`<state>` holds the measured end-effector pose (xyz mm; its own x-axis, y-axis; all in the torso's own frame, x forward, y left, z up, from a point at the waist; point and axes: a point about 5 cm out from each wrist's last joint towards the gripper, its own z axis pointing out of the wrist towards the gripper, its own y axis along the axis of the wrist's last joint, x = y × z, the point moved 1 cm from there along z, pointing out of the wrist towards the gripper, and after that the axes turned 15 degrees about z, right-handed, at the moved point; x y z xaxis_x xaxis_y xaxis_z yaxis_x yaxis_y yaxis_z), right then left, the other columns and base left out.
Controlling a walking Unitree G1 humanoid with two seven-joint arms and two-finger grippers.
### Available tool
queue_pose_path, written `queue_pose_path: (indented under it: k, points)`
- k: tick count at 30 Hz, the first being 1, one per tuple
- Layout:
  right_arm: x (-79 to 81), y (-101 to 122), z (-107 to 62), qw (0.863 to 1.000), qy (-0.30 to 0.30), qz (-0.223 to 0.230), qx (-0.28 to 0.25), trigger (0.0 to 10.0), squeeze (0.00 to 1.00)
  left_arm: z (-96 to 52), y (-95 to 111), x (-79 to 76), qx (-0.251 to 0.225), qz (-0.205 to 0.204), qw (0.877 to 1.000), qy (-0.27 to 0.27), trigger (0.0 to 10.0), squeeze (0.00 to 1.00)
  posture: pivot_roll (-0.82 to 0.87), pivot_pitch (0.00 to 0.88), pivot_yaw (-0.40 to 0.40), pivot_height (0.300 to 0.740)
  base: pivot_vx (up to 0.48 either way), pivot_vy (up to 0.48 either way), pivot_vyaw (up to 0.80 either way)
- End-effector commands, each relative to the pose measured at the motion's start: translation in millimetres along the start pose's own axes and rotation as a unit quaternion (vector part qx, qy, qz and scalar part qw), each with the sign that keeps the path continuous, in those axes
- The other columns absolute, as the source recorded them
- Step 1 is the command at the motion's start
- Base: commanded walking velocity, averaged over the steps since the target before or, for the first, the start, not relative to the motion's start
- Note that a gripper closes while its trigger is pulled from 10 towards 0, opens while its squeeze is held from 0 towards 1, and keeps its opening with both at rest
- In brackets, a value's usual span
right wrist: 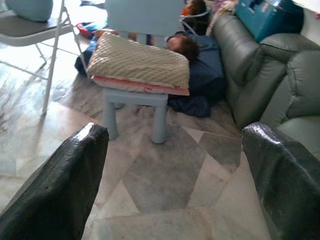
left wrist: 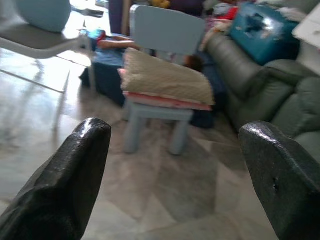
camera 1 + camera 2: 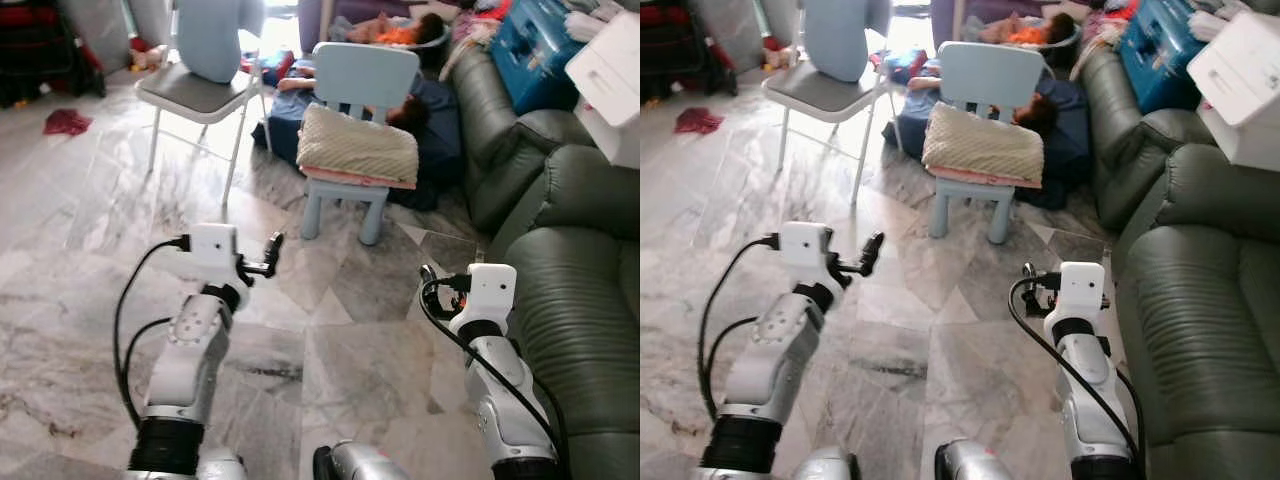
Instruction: Move the pillow to the sofa
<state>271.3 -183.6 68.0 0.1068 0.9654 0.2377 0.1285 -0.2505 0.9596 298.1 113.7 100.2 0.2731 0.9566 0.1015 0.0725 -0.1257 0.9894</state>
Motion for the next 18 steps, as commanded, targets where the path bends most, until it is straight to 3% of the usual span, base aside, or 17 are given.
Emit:
queue_pose_path:
  k: [1, 13, 18]
  points:
    - [3.7, 3.0, 0.5, 1.000, 0.003, 0.002, -0.009, 10.0, 0.00, -3.5, -2.1, 4.2, 0.007, 0.001, 1.000, 0.003, 10.0, 0.00, -0.02, 0.116, -0.042, 0.740, 0.311, 0.000, 0.00]
    - [0.5, -4.6, -8.5, 0.999, -0.019, 0.027, -0.008, 10.0, 0.00, -14.6, -8.4, 11.4, 0.025, 0.004, 1.000, 0.002, 10.0, 0.00, 0.00, 0.146, -0.009, 0.740, 0.355, 0.000, 0.00]
    - [5.0, -5.7, -4.7, 0.999, -0.016, 0.032, -0.004, 10.0, 0.00, -13.8, -7.3, 9.3, 0.024, 0.002, 1.000, -0.001, 10.0, 0.00, 0.00, 0.149, -0.018, 0.740, 0.419, 0.000, -0.80]
